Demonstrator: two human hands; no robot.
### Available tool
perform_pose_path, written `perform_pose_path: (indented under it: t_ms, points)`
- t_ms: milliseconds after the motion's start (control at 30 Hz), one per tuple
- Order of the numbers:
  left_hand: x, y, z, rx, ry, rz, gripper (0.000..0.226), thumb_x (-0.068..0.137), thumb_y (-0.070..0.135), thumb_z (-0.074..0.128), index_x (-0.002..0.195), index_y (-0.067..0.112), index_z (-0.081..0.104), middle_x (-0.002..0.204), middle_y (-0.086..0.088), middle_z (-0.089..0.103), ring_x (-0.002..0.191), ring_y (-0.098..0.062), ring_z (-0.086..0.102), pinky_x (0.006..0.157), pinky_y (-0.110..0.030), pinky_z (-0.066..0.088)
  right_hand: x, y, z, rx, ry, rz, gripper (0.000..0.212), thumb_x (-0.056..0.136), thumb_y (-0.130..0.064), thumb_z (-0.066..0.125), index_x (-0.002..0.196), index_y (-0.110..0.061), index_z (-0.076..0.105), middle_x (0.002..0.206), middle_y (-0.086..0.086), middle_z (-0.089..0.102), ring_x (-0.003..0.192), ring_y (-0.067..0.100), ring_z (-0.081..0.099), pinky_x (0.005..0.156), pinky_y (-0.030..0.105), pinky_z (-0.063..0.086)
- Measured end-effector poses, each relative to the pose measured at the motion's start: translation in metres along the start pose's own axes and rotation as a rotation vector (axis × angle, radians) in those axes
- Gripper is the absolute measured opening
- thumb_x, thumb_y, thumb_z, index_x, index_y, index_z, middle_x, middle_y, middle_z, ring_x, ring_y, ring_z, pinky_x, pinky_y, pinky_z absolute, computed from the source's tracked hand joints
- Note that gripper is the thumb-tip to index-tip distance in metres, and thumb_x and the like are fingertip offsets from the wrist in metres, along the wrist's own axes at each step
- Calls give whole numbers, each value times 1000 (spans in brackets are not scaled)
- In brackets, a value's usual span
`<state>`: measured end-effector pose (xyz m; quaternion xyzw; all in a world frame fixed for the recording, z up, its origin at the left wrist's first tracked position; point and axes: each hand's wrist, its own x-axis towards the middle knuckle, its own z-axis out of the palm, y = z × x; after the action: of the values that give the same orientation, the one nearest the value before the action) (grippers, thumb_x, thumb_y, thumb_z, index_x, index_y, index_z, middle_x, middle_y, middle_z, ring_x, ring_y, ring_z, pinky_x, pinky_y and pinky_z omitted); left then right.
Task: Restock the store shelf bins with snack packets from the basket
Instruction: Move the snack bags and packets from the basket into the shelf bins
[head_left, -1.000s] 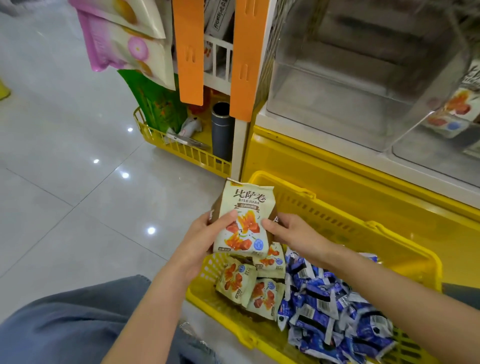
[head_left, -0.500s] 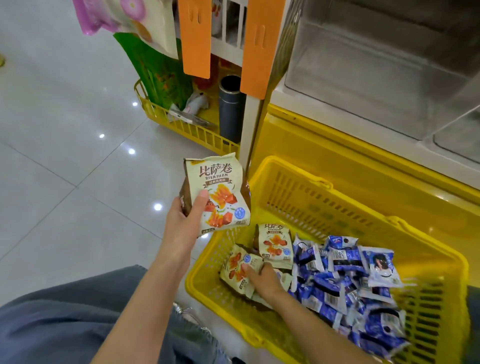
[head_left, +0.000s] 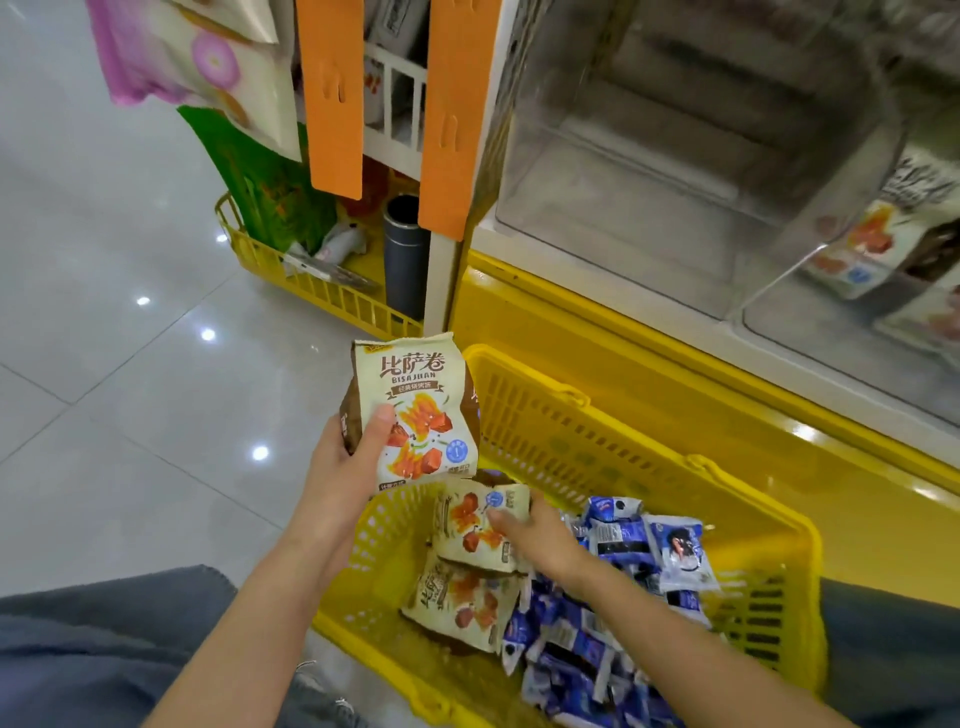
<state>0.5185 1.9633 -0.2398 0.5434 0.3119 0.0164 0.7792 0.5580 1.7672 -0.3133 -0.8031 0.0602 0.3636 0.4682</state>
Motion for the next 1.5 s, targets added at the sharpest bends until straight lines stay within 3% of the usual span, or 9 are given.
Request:
perform_pose_path:
  t_ms: [100,267,500,800,900,1067,1233,1400,1500]
  points:
    - [-8,6,11,-68,-107,-27,45,83,46,55,119,19,55,98,-4,73,87,-19,71,66,-29,58,-20,-28,-46,32,36,-130,11,97,-26,48,100,-21,57,97,-2,69,78,2,68,66,13,52]
    - [-23,21,46,-110,-262,-35,53,70,55,54,112,22,61,96,-4,74,87,-16,71,71,-32,53,-68,-64,-107,101,181,-242,29,96,-42,42,88,-23,62,76,-11,74,73,5,71,59,15,53]
    - [-49,36,80,-313,-289,26,48,77,49,55,118,23,56,98,-2,73,84,-15,71,55,-25,56,-135,-85,-155,229,314,-394,27,95,-42,43,106,-21,57,82,-8,75,73,9,72,52,16,51]
    - [-73,21,111,-113,-151,23,44,85,40,59,124,21,50,99,-5,71,81,-20,69,59,-32,51,-176,-84,-161,446,505,-500,30,95,-39,45,117,-20,48,98,2,71,78,9,71,53,15,52]
    - [-81,17,123,-112,-182,-12,47,83,41,61,124,20,50,101,-7,70,86,-22,69,65,-35,54,-177,-82,-153,507,486,-479,33,95,-39,46,118,-15,52,97,4,73,82,13,72,58,17,54]
    - [-80,26,126,-142,-236,-38,61,67,43,67,121,20,52,106,-10,69,94,-27,66,74,-42,55,-176,-69,-149,495,336,-375,56,76,-28,74,123,-16,46,103,5,72,91,17,70,83,35,57]
    - [-77,35,134,52,-226,100,59,64,42,74,115,26,51,105,-2,68,93,-21,66,70,-37,54,-186,-69,-169,175,193,-251,51,66,-30,82,109,-25,56,96,-8,74,88,6,70,67,15,54]
    - [-71,53,150,241,-275,312,46,75,33,73,113,29,49,104,9,64,97,-11,62,74,-27,50,-192,-81,-182,135,201,-284,55,61,-57,69,108,-31,57,95,-13,73,87,5,70,65,15,53]
    - [-65,70,159,282,-310,417,45,77,32,71,115,31,48,100,16,62,92,-2,60,66,-16,46,-193,-92,-192,168,281,-288,56,57,-57,69,105,-30,58,90,-10,74,82,8,71,66,20,54]
